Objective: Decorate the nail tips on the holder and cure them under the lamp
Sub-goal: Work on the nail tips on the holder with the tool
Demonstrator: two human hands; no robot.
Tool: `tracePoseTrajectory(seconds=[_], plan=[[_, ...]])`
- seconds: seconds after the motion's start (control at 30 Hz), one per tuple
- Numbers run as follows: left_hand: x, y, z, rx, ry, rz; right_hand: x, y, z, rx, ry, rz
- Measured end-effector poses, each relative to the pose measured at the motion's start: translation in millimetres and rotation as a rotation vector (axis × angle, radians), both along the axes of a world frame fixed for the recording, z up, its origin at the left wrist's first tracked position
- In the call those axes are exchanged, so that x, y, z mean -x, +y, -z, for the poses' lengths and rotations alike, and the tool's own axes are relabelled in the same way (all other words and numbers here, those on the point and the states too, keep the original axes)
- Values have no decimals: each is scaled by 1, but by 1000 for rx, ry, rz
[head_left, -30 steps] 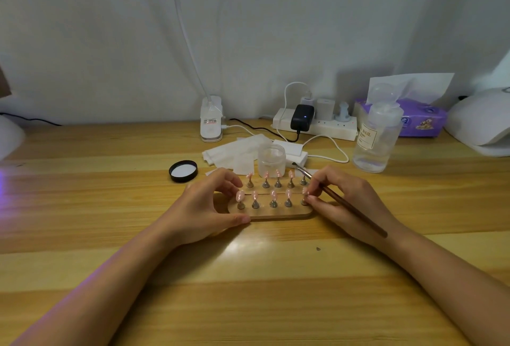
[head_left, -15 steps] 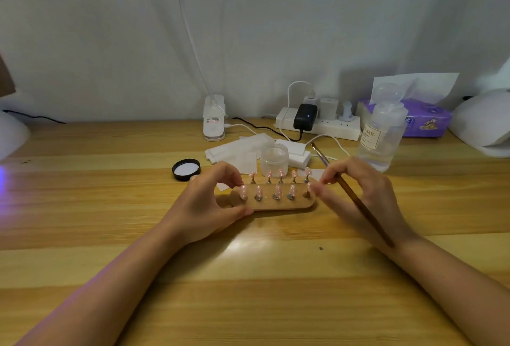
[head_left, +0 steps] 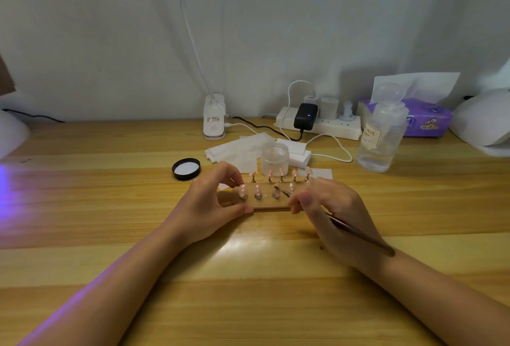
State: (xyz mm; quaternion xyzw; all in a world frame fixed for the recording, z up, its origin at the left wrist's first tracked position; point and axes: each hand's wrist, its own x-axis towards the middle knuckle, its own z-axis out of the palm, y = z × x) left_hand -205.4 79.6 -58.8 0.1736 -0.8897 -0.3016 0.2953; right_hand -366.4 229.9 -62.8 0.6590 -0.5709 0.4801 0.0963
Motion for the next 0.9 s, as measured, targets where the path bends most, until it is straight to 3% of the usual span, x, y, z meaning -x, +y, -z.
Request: tracePoseTrajectory(seconds=[0.5, 0.67, 0.9], plan=[[1, -1, 2, -1, 14, -5, 2, 3, -1, 63, 33, -5], [0, -2, 2, -2, 9, -6, 6, 2, -2, 62, 71, 166], [0, -1, 2, 12, 14, -3, 7, 6, -1, 117, 78, 71]])
